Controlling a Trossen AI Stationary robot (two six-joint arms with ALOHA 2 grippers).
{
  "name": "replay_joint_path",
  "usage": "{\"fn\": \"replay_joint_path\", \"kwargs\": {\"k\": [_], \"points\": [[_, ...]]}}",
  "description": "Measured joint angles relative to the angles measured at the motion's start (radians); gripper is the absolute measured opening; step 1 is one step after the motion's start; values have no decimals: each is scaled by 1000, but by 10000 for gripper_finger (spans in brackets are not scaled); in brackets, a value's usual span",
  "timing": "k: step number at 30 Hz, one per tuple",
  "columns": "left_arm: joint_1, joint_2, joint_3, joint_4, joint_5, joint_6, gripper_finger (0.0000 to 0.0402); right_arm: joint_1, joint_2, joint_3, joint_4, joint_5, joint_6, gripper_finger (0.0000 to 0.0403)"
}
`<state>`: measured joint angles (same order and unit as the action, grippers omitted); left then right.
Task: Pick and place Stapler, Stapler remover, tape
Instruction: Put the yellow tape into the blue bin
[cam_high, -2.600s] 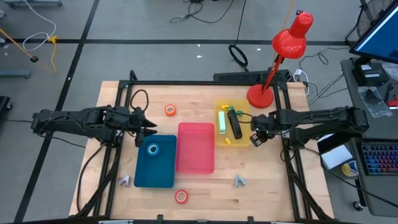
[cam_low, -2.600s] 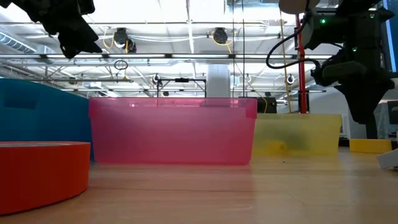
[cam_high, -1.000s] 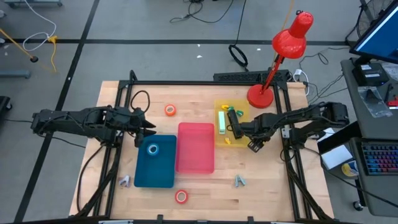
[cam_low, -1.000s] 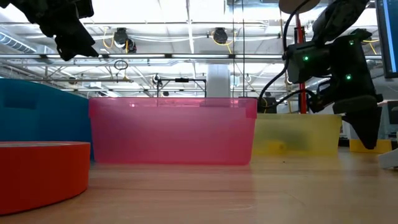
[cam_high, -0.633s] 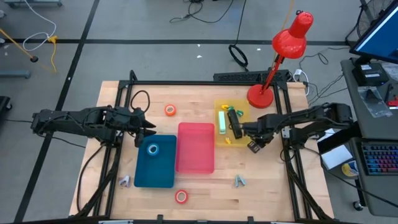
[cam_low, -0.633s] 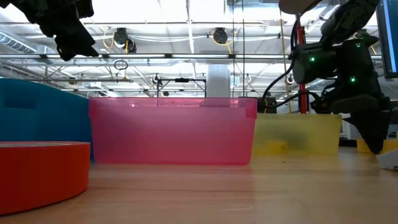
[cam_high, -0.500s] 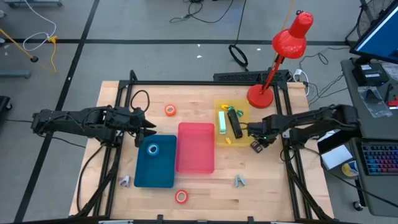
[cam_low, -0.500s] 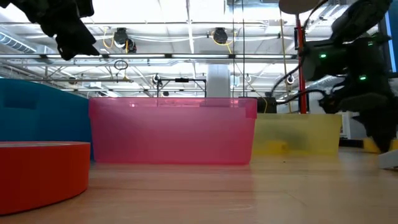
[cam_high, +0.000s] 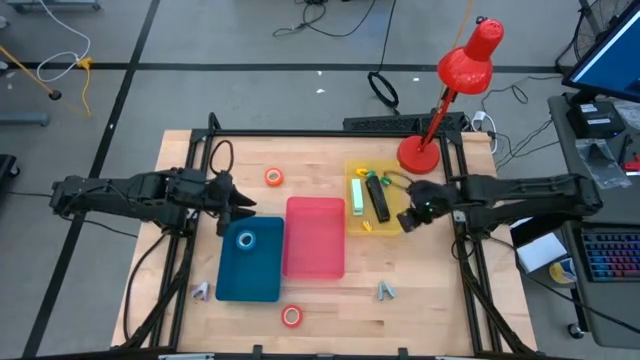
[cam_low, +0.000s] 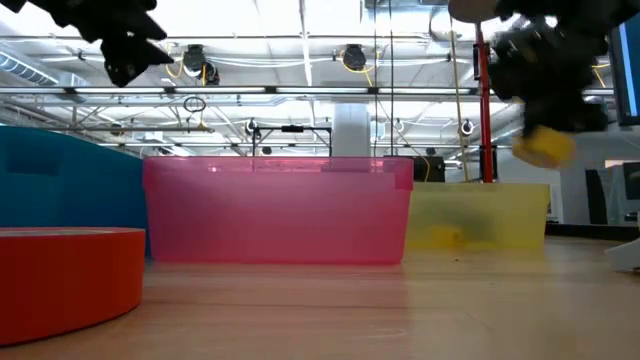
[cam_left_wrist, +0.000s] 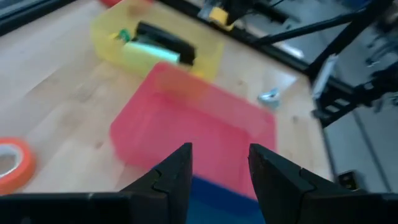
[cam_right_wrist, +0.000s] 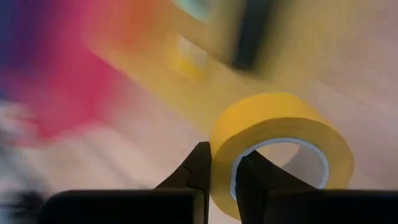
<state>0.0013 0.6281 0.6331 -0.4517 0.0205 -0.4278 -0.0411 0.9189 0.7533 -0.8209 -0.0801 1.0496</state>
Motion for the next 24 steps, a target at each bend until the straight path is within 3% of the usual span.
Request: {"fn": "replay_joint_path", "kwargs": {"k": [5, 10, 16, 24], "points": [[-2, 8, 0, 75, 35, 0, 159, 19, -24, 8, 454, 36, -3, 32], [-10, 52, 1, 130, 35, 4, 159, 23, 39, 8, 891, 84, -88, 32], [-16, 146, 1, 258, 20, 79, 159, 23, 213, 8, 1258, 74, -113, 32], [-24, 264, 0, 482, -14, 272, 159, 23, 495, 8, 1793, -75, -24, 31]]}}
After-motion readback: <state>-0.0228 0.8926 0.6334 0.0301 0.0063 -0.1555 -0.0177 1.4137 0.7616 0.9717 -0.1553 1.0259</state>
